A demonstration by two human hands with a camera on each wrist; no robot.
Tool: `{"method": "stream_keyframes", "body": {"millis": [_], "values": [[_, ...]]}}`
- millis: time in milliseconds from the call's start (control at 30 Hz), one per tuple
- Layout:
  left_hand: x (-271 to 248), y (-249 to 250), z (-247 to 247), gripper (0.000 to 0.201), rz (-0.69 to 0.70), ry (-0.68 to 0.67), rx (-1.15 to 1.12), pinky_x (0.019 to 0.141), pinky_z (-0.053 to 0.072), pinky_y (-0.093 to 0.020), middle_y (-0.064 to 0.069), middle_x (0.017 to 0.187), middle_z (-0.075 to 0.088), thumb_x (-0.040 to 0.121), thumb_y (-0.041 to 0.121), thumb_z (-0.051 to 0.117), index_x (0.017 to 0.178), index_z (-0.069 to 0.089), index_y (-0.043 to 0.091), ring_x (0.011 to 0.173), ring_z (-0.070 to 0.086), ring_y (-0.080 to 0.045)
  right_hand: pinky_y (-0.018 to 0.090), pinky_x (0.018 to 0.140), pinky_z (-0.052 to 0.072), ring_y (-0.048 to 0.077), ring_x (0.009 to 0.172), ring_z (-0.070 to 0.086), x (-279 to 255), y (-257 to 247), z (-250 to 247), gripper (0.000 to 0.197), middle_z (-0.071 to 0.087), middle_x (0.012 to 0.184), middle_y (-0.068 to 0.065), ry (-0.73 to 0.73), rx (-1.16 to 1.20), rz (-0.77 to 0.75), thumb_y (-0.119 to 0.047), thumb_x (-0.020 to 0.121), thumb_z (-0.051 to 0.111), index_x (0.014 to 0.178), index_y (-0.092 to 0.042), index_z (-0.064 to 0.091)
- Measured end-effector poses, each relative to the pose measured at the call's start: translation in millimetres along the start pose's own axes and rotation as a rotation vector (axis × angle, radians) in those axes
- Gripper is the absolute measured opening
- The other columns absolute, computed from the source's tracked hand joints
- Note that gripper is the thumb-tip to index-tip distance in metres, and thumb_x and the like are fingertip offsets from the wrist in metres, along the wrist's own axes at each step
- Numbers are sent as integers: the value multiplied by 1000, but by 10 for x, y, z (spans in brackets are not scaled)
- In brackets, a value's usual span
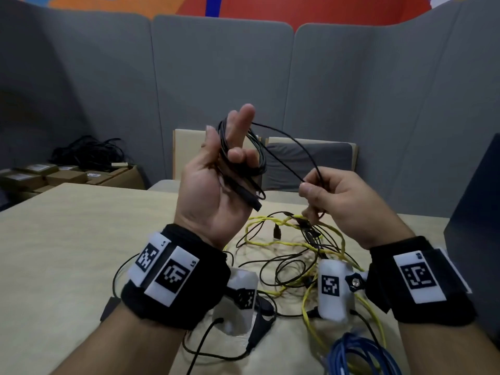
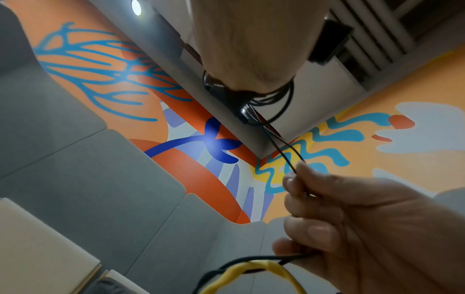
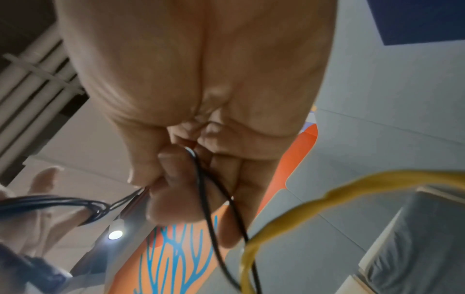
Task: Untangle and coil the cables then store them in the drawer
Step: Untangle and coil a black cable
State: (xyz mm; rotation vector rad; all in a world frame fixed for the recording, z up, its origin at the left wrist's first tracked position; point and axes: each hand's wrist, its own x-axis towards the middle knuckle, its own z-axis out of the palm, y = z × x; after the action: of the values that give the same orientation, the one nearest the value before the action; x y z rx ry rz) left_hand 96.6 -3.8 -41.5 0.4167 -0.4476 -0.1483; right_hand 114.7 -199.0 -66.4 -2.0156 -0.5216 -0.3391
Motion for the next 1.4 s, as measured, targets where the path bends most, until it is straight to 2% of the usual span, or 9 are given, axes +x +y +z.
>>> {"method": "stream_keyframes", "body": {"millis": [100, 267, 500, 633, 833, 967, 1100, 1233, 1400], "values": [[-3, 41, 43, 41, 76, -2, -62, 62, 56, -20, 1, 81, 74, 98, 37, 38, 129, 52, 14, 52, 61, -3, 53, 82, 54, 15, 55, 56, 5, 27, -3, 20, 55, 54, -1, 25, 101, -17, -32, 97, 55, 80, -22, 60], [-1, 98, 33, 46, 136, -25, -43, 60, 52, -16, -3, 100, 74, 102, 42, 27, 140, 38, 19, 48, 56, -1, 27, 48, 33, 9, 48, 32, 27, 50, 33, 41, 40, 65, 6, 117, 328, -4, -50, 89, 45, 88, -14, 65], [48, 76, -23, 58, 159, 31, 144, 52, 44, -17, -1, 127, 65, 103, 51, 14, 147, 30, 18, 41, 36, -4, 41, 60, 40, 15, 65, 47, 45, 124, 26, 40, 55, 72, 0, 150, 8, 54, -53, 98, 43, 80, -25, 66], [71, 70, -71, 47, 268, 59, 207, 61, 52, -22, 3, 129, 63, 105, 41, 24, 148, 29, 23, 66, 64, -8, 34, 59, 36, 9, 60, 44, 24, 84, 81, 25, 50, 61, -12, -79, -155, 43, -36, 100, 47, 86, -25, 64], [86, -24, -99, 52, 557, 100, 734, 81, 55, -29, 8, 141, 51, 105, 30, 28, 153, 8, 30, 93, 71, -23, 22, 68, 42, -1, 69, 54, -55, -180, 215, 14, 64, 75, -19, -169, -267, -29, -34, 95, 59, 83, -41, 63], [86, -101, -214, 58, 681, 39, 1245, 95, 52, -34, 9, 131, 58, 104, 30, 32, 149, -4, 37, 98, 69, -10, 11, 72, 46, -3, 85, 63, -99, -385, 198, 17, 70, 93, -16, -172, -366, -169, -18, 93, 64, 101, -33, 69], [77, -159, -307, 54, 599, 28, 1718, 87, 51, -31, 9, 106, 71, 100, 44, 32, 150, 11, 46, 94, 67, -10, 23, 68, 47, 7, 76, 60, -99, -467, 98, 7, 68, 82, -10, 43, -455, -330, -16, 90, 67, 93, -21, 71], [112, -6, -396, 55, 437, 125, 1906, 86, 49, -38, 5, 87, 70, 102, 37, 35, 150, 10, 45, 89, 64, -21, 9, 63, 45, -4, 67, 60, -171, -499, -244, 11, 65, 73, -20, 280, -343, -377, -18, 84, 70, 87, -28, 67], [78, 37, -314, 41, 229, 54, 1979, 83, 38, -22, -3, 113, 66, 101, 40, 36, 143, 37, 42, 106, 57, -24, 12, 62, 42, -1, 64, 56, -240, -582, -341, 10, 62, 79, -19, 518, -345, -458, -21, 90, 67, 87, -29, 62]]}}
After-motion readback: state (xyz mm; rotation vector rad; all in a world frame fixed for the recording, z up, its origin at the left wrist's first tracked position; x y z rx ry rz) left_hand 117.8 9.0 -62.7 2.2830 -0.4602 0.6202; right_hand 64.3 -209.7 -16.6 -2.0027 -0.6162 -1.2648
